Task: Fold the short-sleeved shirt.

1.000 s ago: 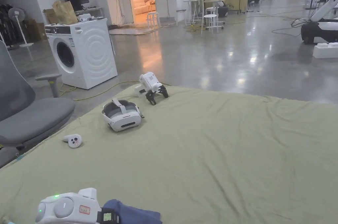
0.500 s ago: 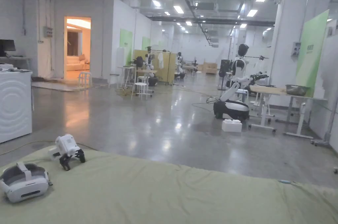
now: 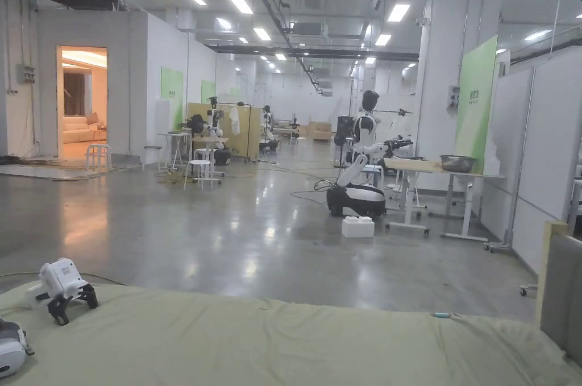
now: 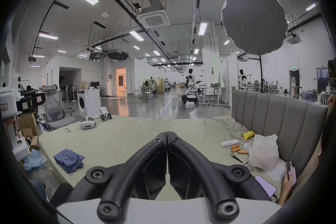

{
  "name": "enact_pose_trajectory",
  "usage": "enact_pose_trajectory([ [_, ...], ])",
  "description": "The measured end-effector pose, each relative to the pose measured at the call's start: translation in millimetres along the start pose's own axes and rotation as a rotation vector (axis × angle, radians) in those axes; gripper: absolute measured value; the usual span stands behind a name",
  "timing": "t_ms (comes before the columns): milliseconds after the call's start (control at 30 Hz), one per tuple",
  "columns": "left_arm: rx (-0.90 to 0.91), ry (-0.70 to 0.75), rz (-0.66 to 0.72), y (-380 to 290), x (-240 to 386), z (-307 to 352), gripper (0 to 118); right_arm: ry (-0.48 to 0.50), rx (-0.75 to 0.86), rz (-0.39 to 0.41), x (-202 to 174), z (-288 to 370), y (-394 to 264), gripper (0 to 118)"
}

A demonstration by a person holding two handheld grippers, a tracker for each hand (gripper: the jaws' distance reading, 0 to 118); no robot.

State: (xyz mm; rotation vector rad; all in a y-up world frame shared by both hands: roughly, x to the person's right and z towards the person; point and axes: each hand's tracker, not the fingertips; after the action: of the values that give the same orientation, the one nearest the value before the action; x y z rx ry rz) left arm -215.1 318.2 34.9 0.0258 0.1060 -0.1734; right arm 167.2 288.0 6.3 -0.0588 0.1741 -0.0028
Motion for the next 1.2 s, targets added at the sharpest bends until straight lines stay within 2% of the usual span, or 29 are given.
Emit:
enact_pose_trajectory([
  [267,-0.025,-0.038,0.056,0.5,-3.8,-0.9,0,0.003,0.0,-0.011,0.9,-1.8,0.7,0],
  [300,-0.028,-0.042,0.062,0.6,-4.1,-1.2,5,0.007,0.0,-0.014,1.3,-2.5,0.0,2],
  [333,-0.027,-0.045,0.066,0.6,-4.2,-1.2,16,0.016,0.001,-0.022,1.3,-2.8,-0.5,12],
  [400,-0.03,-0.074,0.069,2.1,-4.3,-1.2,54,0.04,0.012,-0.044,1.6,-3.1,-1.5,76],
  [433,-0.036,-0.083,0.075,2.4,-3.8,-1.6,72,0.041,0.003,-0.055,2.0,-3.8,0.0,97],
  [467,-0.04,-0.088,0.081,2.7,-2.8,-2.3,92,0.045,-0.003,-0.063,1.6,-5.5,0.1,103],
  [533,-0.03,-0.079,0.095,1.3,-0.1,-2.5,96,0.049,0.027,-0.071,0.2,-4.2,-0.1,103],
  [633,-0.038,-0.085,0.115,1.1,1.1,-5.0,117,0.049,0.023,-0.098,-1.0,-8.6,2.6,104],
  [733,-0.038,-0.083,0.127,1.1,1.8,-6.1,118,0.03,0.027,-0.114,0.3,-11.9,-0.2,118],
  [933,-0.033,-0.074,0.13,0.3,-0.4,-6.2,118,0.027,0.036,-0.135,2.8,-11.7,0.3,118],
  [1200,-0.034,-0.099,0.16,-0.5,-4.5,-6.6,118,0.033,0.029,-0.12,1.6,-11.2,-0.1,118],
])
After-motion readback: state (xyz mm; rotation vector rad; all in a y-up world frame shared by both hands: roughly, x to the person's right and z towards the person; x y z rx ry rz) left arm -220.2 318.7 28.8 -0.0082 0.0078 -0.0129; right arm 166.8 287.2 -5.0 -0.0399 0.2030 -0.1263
